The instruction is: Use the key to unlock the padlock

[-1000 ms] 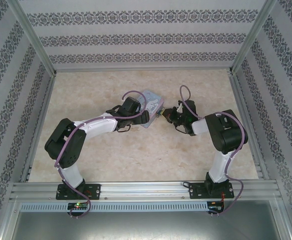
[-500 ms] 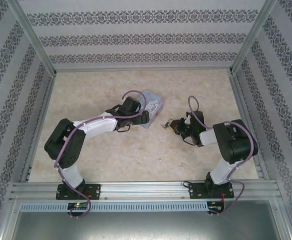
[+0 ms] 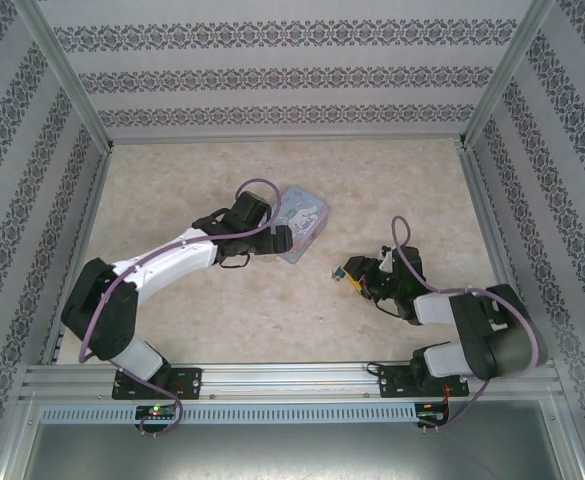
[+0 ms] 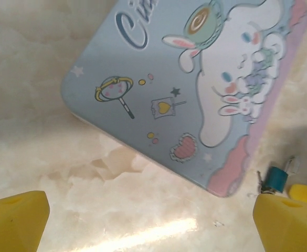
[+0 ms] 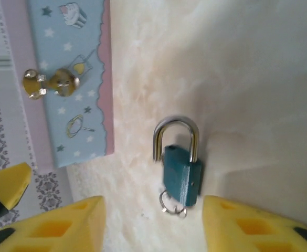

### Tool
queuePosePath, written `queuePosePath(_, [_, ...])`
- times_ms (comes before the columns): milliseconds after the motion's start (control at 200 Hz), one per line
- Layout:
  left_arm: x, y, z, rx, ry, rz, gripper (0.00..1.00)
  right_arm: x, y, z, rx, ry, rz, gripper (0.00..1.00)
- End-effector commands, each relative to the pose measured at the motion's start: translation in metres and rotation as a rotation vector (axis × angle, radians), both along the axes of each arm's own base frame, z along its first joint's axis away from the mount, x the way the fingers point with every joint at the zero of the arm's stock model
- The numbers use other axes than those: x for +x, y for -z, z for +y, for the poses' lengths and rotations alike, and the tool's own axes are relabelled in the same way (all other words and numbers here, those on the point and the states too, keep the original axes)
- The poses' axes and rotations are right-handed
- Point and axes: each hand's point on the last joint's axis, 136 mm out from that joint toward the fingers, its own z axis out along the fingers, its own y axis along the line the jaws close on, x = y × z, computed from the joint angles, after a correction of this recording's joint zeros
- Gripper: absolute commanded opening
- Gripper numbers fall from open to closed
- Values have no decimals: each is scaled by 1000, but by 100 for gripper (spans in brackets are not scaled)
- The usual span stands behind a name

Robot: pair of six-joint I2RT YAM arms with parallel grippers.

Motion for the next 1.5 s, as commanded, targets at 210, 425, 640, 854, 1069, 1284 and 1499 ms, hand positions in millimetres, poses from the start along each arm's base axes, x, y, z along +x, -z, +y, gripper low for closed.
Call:
queuePosePath(210, [-10,-60,63,78,-119,-137,100,-12,-59,-27,-154,65,-32,98])
queuePosePath(425, [0,-88,144,251,-325,-340,100,20,-145,-90,-600,161,-199,98])
queuePosePath(640, [9,-110,197,507,-385,-654,99,67,-166,-151,-1030,339,-415,98])
queuePosePath(854, [23,-71,247,576,-480,-661,99,89,-132,-184,-1294,380,-434,98])
queuePosePath(1069, [31,-12,268,550,-505,-628,100,103,-94,-189,-1288,359,-496,98])
queuePosePath(1284, [52,14,259,532,-399,-680,99,118,-83,-159,-1224,214,-685,98])
queuePosePath(1499, [62,39,259,434,-352,-652,99,130,-63,-143,-1147,110,-743,98])
